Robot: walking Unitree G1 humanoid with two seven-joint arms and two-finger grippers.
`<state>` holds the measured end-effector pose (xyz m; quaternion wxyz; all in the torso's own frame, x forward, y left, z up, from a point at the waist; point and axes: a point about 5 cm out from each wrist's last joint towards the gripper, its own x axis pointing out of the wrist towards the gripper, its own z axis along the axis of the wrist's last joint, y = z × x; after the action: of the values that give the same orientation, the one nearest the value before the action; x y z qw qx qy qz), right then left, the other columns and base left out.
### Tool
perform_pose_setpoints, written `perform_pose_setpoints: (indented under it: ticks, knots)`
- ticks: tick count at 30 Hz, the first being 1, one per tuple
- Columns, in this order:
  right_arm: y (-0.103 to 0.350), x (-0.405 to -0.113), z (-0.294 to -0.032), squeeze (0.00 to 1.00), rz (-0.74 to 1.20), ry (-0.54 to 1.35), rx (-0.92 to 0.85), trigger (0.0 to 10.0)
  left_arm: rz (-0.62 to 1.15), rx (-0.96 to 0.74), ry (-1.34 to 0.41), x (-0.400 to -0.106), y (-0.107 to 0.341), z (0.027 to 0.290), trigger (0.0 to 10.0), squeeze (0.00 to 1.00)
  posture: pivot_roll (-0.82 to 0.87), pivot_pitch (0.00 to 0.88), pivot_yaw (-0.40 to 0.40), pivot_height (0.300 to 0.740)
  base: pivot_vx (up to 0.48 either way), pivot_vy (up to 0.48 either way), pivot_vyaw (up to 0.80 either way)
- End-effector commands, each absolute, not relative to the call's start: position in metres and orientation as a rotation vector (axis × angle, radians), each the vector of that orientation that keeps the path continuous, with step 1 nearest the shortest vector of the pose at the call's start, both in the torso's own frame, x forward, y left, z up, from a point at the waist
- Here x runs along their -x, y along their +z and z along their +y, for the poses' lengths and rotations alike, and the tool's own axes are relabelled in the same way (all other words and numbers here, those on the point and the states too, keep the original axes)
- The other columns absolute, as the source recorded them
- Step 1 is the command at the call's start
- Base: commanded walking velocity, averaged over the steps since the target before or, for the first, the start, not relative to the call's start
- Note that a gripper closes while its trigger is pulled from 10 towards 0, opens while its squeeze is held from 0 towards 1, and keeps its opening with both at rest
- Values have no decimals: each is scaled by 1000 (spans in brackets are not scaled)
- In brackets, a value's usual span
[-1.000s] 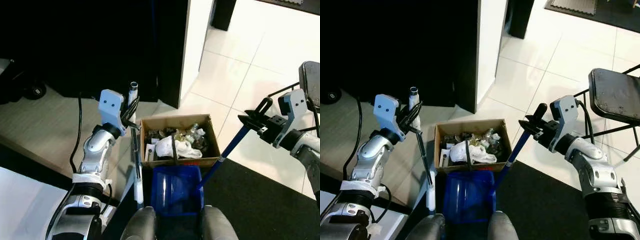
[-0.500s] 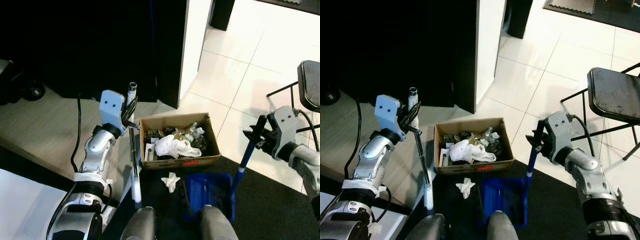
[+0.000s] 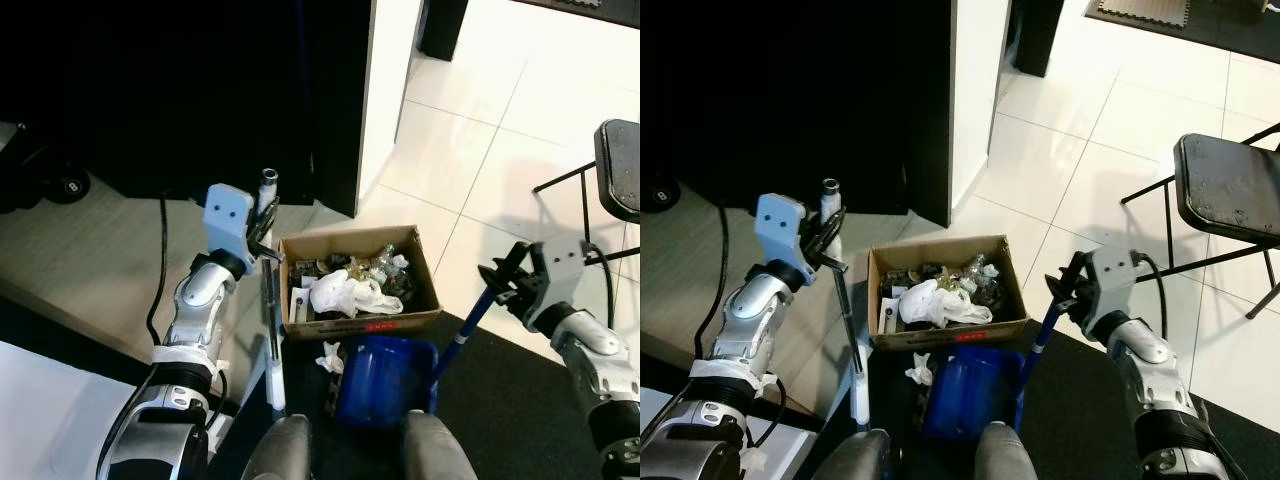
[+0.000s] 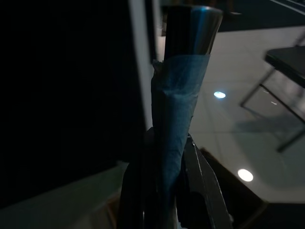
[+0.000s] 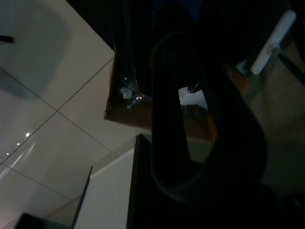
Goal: Sweep floor
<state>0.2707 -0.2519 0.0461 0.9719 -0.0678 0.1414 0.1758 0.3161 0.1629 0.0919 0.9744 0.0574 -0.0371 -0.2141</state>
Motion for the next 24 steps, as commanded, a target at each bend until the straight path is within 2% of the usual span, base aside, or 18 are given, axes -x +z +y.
perform_pose_setpoints:
  ticks: [1, 8, 13, 17, 24]
  knots:
    - [49, -277, -248, 0, 268, 373, 202, 10000, -42, -124, -477, -317, 87, 154, 10000, 0, -18, 39, 31, 740, 0, 0, 0]
    - [49, -288, -228, 0, 282, 526, 332, 10000, 28, -174, -511, -321, 80, 146, 10000, 0, -13, 41, 19, 740, 0, 0, 0]
    - [51, -294, -219, 0, 278, 563, 352, 10000, 66, -184, -522, -322, 76, 143, 10000, 0, -14, 53, 16, 740, 0, 0, 0]
    - [53, -306, -202, 0, 276, 598, 391, 10000, 91, -205, -535, -323, 70, 134, 10000, 0, -14, 84, 9, 740, 0, 0, 0]
    - [51, -310, -188, 0, 286, 664, 424, 10000, 106, -213, -550, -324, 67, 129, 10000, 0, -9, 84, 5, 740, 0, 0, 0]
